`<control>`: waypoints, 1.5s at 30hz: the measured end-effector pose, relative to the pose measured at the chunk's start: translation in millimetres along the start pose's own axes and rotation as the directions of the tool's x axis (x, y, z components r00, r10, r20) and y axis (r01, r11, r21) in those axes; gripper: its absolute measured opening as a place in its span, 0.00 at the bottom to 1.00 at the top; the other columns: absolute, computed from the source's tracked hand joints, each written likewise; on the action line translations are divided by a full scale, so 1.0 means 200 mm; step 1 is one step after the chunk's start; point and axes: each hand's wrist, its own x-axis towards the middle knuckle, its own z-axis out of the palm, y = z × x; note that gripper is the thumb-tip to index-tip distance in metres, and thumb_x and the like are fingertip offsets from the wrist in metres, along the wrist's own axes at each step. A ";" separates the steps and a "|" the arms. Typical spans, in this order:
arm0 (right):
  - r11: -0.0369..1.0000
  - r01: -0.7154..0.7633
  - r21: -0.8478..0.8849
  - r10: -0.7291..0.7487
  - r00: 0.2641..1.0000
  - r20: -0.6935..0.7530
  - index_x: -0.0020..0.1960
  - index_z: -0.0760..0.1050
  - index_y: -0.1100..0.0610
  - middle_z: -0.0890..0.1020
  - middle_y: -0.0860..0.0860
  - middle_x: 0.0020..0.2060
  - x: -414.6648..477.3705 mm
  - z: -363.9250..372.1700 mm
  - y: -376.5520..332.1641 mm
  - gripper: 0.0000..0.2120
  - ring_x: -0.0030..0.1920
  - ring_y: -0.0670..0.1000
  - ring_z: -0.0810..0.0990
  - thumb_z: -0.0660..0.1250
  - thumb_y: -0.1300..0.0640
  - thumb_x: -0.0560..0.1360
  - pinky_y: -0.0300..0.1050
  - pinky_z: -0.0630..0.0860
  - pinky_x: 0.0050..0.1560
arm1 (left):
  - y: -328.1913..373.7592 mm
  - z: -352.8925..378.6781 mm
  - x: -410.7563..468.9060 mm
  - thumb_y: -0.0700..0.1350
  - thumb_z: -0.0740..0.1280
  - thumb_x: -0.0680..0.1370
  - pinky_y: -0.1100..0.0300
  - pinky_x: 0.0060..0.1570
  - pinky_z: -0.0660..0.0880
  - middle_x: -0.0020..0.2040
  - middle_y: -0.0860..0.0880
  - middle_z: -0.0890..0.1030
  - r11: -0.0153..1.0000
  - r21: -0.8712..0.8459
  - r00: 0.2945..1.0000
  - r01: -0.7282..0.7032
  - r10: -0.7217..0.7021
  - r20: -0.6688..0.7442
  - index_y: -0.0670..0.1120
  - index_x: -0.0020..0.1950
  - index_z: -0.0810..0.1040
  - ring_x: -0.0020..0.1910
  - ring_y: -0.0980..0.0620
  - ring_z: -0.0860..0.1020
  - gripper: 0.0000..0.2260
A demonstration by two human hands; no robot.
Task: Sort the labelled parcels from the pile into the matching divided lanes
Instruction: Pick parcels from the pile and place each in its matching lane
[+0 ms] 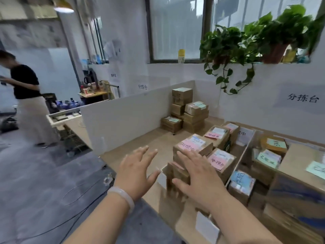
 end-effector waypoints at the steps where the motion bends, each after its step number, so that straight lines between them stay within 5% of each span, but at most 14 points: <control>1: 1.000 0.005 0.004 -0.005 1.000 0.007 0.79 0.46 0.41 0.48 0.44 0.79 0.06 0.04 -0.04 0.38 0.78 0.47 0.43 0.59 0.34 0.75 0.48 0.39 0.77 | -0.07 0.01 0.01 0.64 0.59 0.71 0.40 0.59 0.76 0.66 0.46 0.78 1.000 -0.005 1.000 0.005 -0.005 -0.002 0.55 0.68 0.75 0.64 0.44 0.77 0.28; 13: 1.000 0.011 0.015 -0.012 0.999 0.038 0.78 0.43 0.40 0.47 0.43 0.79 0.78 0.43 -0.14 0.37 0.78 0.45 0.41 0.52 0.30 0.74 0.49 0.43 0.78 | -0.67 0.27 0.42 0.65 0.58 0.71 0.41 0.61 0.74 0.68 0.49 0.76 0.998 0.051 0.997 0.044 -0.046 0.054 0.57 0.68 0.74 0.66 0.46 0.76 0.28; 19: 0.997 -0.056 0.058 0.053 0.997 0.050 0.78 0.42 0.40 0.46 0.42 0.79 1.24 0.50 -0.05 0.36 0.78 0.44 0.40 0.54 0.32 0.77 0.48 0.40 0.77 | -0.88 0.44 0.82 0.68 0.49 0.71 0.45 0.72 0.61 0.76 0.53 0.66 0.998 0.060 0.991 0.031 -0.039 0.126 0.61 0.75 0.65 0.75 0.50 0.65 0.33; 31: 0.974 -0.220 0.058 0.214 0.972 0.093 0.78 0.42 0.42 0.46 0.43 0.79 1.88 0.73 0.10 0.35 0.78 0.45 0.40 0.55 0.35 0.78 0.47 0.40 0.76 | -1.16 0.86 1.47 0.71 0.45 0.70 0.52 0.75 0.58 0.79 0.57 0.57 0.995 -0.101 0.972 -0.005 0.029 0.232 0.64 0.77 0.57 0.77 0.54 0.57 0.35; 37: 0.913 -0.405 0.042 0.404 0.914 0.041 0.78 0.43 0.41 0.46 0.42 0.79 2.19 0.87 0.16 0.35 0.78 0.44 0.41 0.55 0.35 0.78 0.46 0.39 0.76 | -1.32 1.15 1.87 0.65 0.58 0.77 0.54 0.75 0.57 0.78 0.58 0.56 0.971 -0.186 0.933 -0.147 0.199 0.301 0.64 0.77 0.55 0.77 0.57 0.55 0.29; 45: 0.781 -0.624 0.035 0.625 0.780 -0.030 0.77 0.43 0.38 0.47 0.41 0.78 2.60 0.98 0.19 0.38 0.78 0.43 0.42 0.47 0.28 0.71 0.42 0.39 0.74 | -1.42 1.45 2.48 0.67 0.56 0.75 0.53 0.72 0.63 0.77 0.56 0.61 0.882 -0.388 0.888 -0.267 0.382 0.257 0.63 0.76 0.61 0.75 0.56 0.60 0.29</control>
